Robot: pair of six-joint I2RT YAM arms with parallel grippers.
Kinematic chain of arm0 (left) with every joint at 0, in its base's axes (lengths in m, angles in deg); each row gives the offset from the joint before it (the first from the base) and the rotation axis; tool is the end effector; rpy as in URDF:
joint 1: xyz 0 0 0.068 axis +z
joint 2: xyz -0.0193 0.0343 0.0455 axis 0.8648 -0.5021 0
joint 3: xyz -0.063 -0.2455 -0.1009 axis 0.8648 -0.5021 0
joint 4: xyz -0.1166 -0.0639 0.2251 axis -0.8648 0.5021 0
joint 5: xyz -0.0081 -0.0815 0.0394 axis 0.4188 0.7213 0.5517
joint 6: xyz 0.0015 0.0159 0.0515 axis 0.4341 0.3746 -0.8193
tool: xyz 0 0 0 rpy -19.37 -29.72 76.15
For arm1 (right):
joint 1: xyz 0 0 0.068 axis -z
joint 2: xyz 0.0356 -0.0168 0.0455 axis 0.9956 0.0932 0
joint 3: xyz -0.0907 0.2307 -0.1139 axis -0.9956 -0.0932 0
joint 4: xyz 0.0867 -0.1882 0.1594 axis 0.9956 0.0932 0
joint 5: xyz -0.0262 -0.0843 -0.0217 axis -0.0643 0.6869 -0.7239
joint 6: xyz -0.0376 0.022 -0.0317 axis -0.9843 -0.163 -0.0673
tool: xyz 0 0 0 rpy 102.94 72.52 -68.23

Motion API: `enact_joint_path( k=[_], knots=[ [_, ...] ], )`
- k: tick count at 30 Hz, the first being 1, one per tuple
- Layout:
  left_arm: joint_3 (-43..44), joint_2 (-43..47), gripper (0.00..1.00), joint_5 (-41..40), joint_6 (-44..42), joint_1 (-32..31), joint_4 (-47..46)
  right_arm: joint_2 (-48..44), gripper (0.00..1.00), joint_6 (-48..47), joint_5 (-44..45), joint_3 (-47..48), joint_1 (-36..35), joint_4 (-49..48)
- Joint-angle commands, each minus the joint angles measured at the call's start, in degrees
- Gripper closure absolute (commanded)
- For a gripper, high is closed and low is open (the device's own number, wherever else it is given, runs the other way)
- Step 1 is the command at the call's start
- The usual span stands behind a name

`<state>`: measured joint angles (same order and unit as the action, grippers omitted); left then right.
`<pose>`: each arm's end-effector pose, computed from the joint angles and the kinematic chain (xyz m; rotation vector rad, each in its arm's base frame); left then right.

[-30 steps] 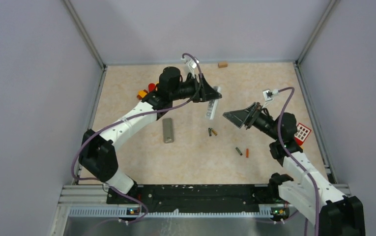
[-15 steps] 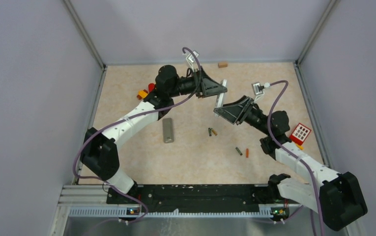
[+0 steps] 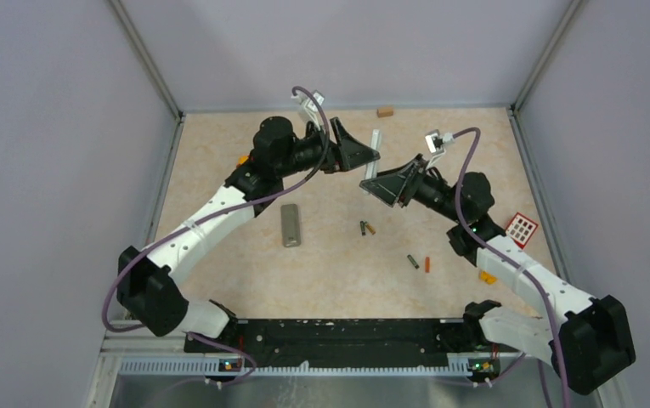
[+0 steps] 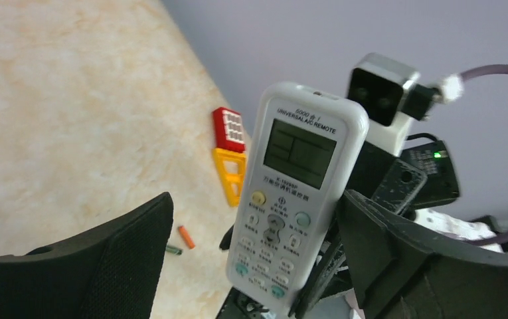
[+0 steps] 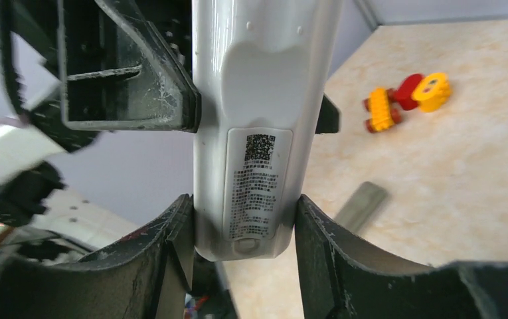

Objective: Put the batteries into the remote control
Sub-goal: Adjust the remote control.

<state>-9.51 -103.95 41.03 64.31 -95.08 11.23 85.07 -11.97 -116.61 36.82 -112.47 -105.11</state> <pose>0.2653 -0.2092 0.3871 0.2372 1.8140 -1.5239 0.2003 0.1270 0.3252 -0.2590 1.5235 1.4630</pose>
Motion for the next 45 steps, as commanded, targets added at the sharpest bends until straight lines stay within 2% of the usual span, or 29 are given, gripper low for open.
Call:
enact_joint_path(
  k=[1, 4, 9, 13, 15, 18, 26, 31, 37, 43, 45],
  knots=[
    [6.0, 3.3, 0.03, -7.8, -13.1, 0.6, 21.4, 0.7, 0.82, -20.6, 5.2, 6.0, -1.9, 14.1],
    [9.2, 3.4, 0.02, -8.3, -15.2, 0.8, 29.3, 1.7, 0.84, -28.4, 6.2, 7.2, -2.7, 18.8],
    [11.1, 4.3, 0.01, -7.8, -16.8, 0.9, 33.3, 3.0, 0.84, -37.6, 6.9, 8.9, -4.7, 25.8],
    [12.1, 2.9, 0.03, -7.3, -17.1, 0.9, 36.8, 3.1, 0.85, -46.0, 9.9, 9.0, -9.2, 28.4],
    [12.9, 1.6, 0.07, -6.9, -16.7, 1.0, 39.0, 3.1, 0.86, -49.8, 12.3, 9.1, -11.6, 29.4],
    [13.9, 0.2, 0.2, -6.6, -16.5, 1.2, 42.5, 3.5, 0.86, -52.4, 13.9, 9.1, -13.5, 29.9],
    [11.9, -1.3, 0.43, -1.0, -14.7, 1.5, 44.4, 5.8, 0.88, -56.9, 18.0, 9.3, -16.7, 31.0],
    [10.5, -2.0, 0.48, -0.6, -14.9, 1.5, 46.4, 6.4, 0.9, -57.9, 18.7, 9.5, -17.1, 31.1],
    [9.6, -3.3, 0.46, -1.3, -15.1, 1.7, 47.9, 6.3, 0.9, -59.4, 18.3, 9.0, -17.6, 30.7],
    [10.9, -4.9, 0.68, 0.5, -15.4, 2.6, 50.2, 5.6, 0.9, -60.4, 17.4, 8.4, -18.0, 30.1],
    [10.8, -4.9, 0.7, 0.6, -15.3, 2.9, 50.0, 5.5, 0.9, -60.6, 17.0, 8.2, -17.9, 30.1]
  ],
)
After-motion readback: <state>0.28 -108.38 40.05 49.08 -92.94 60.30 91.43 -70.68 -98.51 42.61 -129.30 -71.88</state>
